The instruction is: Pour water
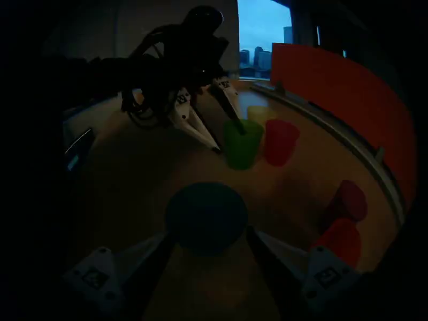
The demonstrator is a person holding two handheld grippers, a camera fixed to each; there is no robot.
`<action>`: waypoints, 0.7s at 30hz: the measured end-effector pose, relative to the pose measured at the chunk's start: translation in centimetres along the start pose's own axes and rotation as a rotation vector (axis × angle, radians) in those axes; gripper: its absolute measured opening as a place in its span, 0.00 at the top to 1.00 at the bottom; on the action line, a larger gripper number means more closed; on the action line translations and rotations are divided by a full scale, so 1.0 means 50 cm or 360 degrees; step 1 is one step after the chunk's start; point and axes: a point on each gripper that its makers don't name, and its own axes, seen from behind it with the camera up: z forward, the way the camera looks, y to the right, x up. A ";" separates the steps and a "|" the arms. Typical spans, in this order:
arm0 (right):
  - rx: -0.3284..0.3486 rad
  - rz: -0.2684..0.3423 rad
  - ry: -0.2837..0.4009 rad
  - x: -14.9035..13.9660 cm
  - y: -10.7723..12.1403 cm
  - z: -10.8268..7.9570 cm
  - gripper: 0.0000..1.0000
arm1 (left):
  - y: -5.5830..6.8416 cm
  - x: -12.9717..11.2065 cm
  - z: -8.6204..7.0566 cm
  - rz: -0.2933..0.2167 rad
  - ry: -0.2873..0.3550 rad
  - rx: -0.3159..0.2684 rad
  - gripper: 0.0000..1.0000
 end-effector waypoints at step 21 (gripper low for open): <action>0.0015 -0.0008 0.0022 0.008 -0.001 0.014 0.01 | -0.013 0.022 0.024 -0.0018 0.0047 0.0010 0.11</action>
